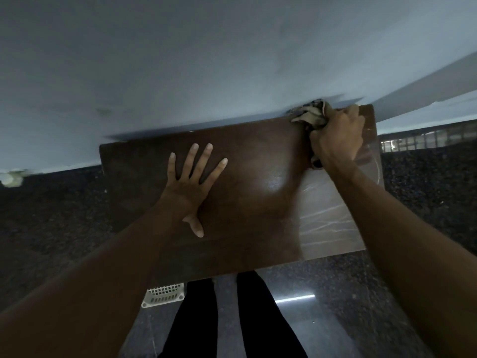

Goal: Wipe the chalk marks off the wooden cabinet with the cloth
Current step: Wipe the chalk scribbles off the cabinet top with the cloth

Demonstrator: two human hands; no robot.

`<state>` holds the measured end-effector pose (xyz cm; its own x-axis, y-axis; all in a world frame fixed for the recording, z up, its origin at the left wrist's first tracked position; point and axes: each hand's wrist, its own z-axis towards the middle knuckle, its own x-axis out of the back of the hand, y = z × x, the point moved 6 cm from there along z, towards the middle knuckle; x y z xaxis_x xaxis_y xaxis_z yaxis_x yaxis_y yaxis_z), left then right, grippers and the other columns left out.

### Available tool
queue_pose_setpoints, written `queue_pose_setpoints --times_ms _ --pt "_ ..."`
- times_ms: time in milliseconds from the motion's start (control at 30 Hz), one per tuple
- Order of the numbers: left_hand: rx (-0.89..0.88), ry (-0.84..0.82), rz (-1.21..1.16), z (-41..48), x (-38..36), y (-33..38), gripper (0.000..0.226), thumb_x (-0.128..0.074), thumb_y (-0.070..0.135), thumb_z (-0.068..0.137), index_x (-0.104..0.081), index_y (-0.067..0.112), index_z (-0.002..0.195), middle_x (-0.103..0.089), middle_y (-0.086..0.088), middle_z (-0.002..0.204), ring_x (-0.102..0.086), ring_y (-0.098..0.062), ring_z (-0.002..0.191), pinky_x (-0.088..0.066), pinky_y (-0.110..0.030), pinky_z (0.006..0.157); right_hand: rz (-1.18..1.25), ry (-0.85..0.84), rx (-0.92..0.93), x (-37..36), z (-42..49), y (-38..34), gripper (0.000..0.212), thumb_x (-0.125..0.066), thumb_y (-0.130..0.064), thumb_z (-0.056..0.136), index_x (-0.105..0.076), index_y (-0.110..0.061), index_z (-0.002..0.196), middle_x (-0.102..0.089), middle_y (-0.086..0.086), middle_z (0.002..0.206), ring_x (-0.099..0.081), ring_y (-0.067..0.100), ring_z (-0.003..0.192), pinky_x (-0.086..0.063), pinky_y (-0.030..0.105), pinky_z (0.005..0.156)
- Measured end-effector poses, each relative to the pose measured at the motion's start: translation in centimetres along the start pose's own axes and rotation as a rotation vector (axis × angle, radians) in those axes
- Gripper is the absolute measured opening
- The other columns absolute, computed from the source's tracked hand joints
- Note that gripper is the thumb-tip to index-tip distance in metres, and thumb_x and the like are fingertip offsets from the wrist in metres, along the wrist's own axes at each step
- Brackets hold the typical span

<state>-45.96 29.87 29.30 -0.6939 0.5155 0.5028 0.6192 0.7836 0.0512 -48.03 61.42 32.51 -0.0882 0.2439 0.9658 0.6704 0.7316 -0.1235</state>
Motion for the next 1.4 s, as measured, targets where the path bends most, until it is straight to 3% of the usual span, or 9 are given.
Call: queue_pose_setpoints --times_ms 200,367,500,667,933,1100,1233,1333,1400 --pt "0.005 -0.010 0.014 0.2 0.2 0.2 0.181 -0.092 0.071 0.040 0.063 0.031 0.126 0.071 -0.013 0.131 0.060 -0.039 0.126 0.021 -0.073 0.107 0.207 -0.003 0.082 -0.9 -6.1 -1.4 0.038 -0.063 -0.001 0.080 -0.058 -0.003 0.117 -0.048 0.018 0.116 -0.047 0.037 0.103 -0.050 0.045 0.080" --pt "0.007 -0.016 0.013 0.2 0.0 0.1 0.182 -0.090 0.074 0.037 0.059 0.031 0.132 0.067 -0.013 0.138 0.065 -0.036 0.123 0.025 -0.071 0.104 0.114 -0.188 0.403 -4.6 -15.7 -1.8 0.068 -0.080 -0.008 0.065 -0.063 -0.018 0.130 -0.053 0.009 0.107 -0.051 0.029 0.092 -0.046 0.031 0.061" --pt "0.014 -0.028 0.029 0.1 -0.2 0.1 0.182 -0.088 0.077 0.036 0.059 0.029 0.132 0.067 -0.015 0.138 0.069 -0.035 0.117 0.016 -0.076 0.110 0.047 -0.189 0.524 -3.8 -14.6 0.8 0.070 -0.081 -0.012 0.061 -0.065 -0.023 0.129 -0.055 0.009 0.103 -0.053 0.030 0.088 -0.047 0.034 0.058" --pt "0.014 -0.040 0.032 0.0 -0.1 0.1 0.181 -0.087 0.078 0.037 0.062 0.030 0.128 0.067 -0.015 0.137 0.066 -0.037 0.120 0.013 -0.077 0.112 0.051 -0.070 0.201 -0.5 -5.8 7.6 0.053 -0.064 -0.010 0.083 -0.061 -0.024 0.133 -0.052 0.018 0.117 -0.051 0.039 0.102 -0.051 0.054 0.082" --pt "0.007 -0.044 0.024 -0.2 0.1 0.1 0.180 -0.087 0.077 0.039 0.064 0.030 0.125 0.068 -0.015 0.135 0.064 -0.038 0.121 0.015 -0.076 0.111 -0.042 0.051 0.034 1.9 0.5 11.9 0.052 -0.060 -0.008 0.086 -0.059 -0.021 0.136 -0.047 0.018 0.115 -0.049 0.043 0.105 -0.052 0.049 0.080" --pt "0.003 -0.054 0.028 -0.2 0.3 0.2 0.179 -0.087 0.078 0.039 0.062 0.029 0.126 0.069 -0.015 0.134 0.065 -0.037 0.119 0.015 -0.076 0.111 0.072 0.066 -0.120 0.0 -2.3 11.4 0.045 -0.061 -0.004 0.081 -0.063 -0.003 0.126 -0.049 0.022 0.119 -0.053 0.039 0.102 -0.048 0.039 0.083" --pt "0.006 -0.060 0.026 -0.3 0.4 0.3 0.179 -0.087 0.078 0.040 0.061 0.029 0.128 0.069 -0.015 0.135 0.068 -0.036 0.117 0.018 -0.074 0.109 0.265 -0.071 0.055 -2.7 -11.8 7.2 0.029 -0.063 -0.009 0.090 -0.058 -0.007 0.119 -0.054 0.011 0.105 -0.050 0.011 0.086 -0.039 0.021 0.067" --pt "0.011 -0.072 0.034 -0.3 0.4 0.3 0.180 -0.087 0.078 0.039 0.062 0.030 0.127 0.068 -0.015 0.136 0.068 -0.036 0.117 0.026 -0.072 0.102 0.193 -0.177 0.324 -4.9 -18.1 4.3 0.060 -0.071 -0.003 0.075 -0.062 -0.019 0.132 -0.049 0.008 0.101 -0.046 0.022 0.088 -0.037 0.025 0.062" --pt "0.016 -0.080 0.031 -0.3 0.3 0.4 0.181 -0.087 0.079 0.036 0.061 0.030 0.128 0.068 -0.013 0.136 0.069 -0.034 0.117 0.030 -0.069 0.097 0.170 -0.185 0.382 -4.9 -17.7 5.2 0.063 -0.076 -0.006 0.068 -0.066 -0.023 0.128 -0.050 0.004 0.094 -0.049 0.024 0.084 -0.036 0.027 0.054"
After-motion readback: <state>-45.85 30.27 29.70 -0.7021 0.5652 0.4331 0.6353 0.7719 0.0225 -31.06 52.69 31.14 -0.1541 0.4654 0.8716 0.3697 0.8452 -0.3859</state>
